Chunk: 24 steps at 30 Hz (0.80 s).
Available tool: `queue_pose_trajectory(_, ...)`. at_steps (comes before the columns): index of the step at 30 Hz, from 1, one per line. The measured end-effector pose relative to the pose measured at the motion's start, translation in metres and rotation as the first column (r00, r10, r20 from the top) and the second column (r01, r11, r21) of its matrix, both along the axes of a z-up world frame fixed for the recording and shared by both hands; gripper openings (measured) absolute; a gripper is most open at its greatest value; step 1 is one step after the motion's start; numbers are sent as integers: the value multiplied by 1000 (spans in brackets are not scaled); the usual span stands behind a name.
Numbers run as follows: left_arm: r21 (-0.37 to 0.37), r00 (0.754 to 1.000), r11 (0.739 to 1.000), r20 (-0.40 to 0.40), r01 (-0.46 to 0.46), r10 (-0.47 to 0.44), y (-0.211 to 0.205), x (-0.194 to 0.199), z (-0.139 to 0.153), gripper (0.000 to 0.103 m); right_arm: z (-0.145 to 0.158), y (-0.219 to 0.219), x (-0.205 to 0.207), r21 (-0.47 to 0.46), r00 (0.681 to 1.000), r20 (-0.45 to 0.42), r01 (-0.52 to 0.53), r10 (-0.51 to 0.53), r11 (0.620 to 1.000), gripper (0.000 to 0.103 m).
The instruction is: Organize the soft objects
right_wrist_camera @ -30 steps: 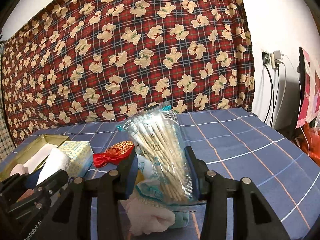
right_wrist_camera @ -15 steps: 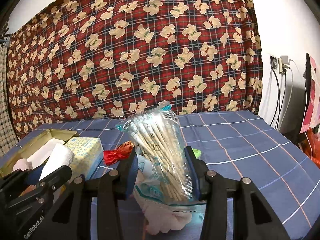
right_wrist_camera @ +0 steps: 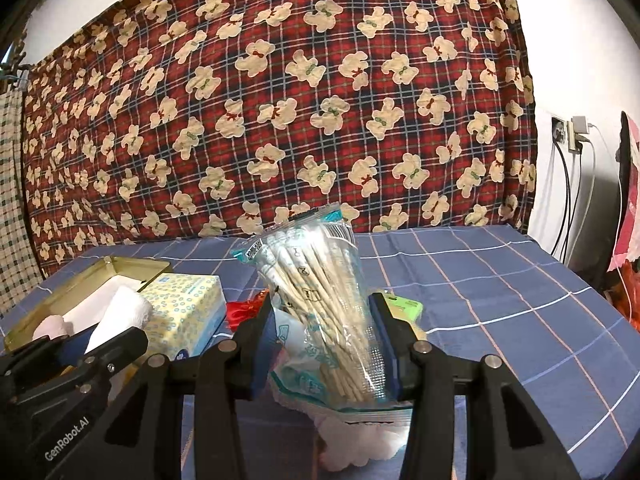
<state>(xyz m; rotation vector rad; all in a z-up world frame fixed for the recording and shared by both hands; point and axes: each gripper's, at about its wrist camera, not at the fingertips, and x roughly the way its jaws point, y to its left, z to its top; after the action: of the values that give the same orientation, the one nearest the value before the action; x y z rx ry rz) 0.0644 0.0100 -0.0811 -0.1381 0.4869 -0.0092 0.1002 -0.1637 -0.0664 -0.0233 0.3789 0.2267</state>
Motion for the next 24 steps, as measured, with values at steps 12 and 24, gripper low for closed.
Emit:
queue_pose_trajectory(12,-18,999,999,0,-43,43,23,2,0,29,-1,16,-2,-11,1000,-1,-28,28,1000,47)
queue_pose_trajectory(24,-18,998,998,-24,-66,66,36,6,-3,29,-3,34,0,-27,997,-18,-73,72,997,47)
